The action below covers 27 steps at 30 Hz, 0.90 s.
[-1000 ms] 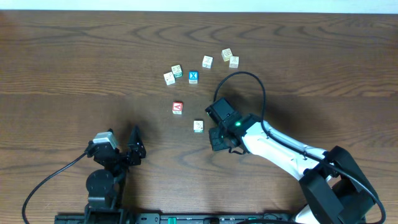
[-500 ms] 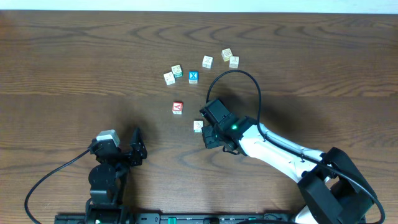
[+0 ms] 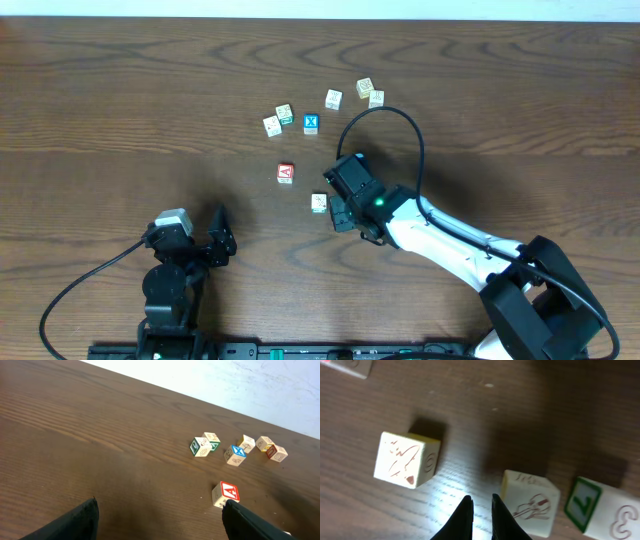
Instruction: Lift 3 blocks
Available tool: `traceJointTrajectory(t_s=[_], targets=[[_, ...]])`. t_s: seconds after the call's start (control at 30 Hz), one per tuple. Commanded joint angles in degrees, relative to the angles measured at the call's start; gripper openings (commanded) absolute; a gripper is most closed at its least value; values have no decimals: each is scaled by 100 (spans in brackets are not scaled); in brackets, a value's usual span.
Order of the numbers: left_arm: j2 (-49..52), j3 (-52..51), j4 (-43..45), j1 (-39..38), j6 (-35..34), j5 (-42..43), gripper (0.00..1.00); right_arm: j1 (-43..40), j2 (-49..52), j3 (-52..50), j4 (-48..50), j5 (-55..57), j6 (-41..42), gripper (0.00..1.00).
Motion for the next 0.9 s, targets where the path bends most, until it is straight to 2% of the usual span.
traceJointTrajectory(t_s=[0.0, 0.33, 0.43, 0.5, 0.7, 0.87], targets=[[13, -94, -214, 22, 9, -179, 79, -109, 55, -7, 17, 214, -42, 11], [13, -94, -214, 22, 9, -177, 79, -326, 57, -7, -11, 256, -46, 11], [13, -94, -214, 22, 11, -177, 79, -339, 57, -7, -15, 234, -48, 7], [13, -94, -214, 22, 11, -177, 79, -332, 57, -7, -20, 26, -136, 1], [13, -94, -214, 22, 11, -179, 80, -234, 55, -4, -195, -1434, -730, 1], [13, -94, -214, 22, 11, -177, 79, -125, 55, -4, -734, -975, -476, 1]])
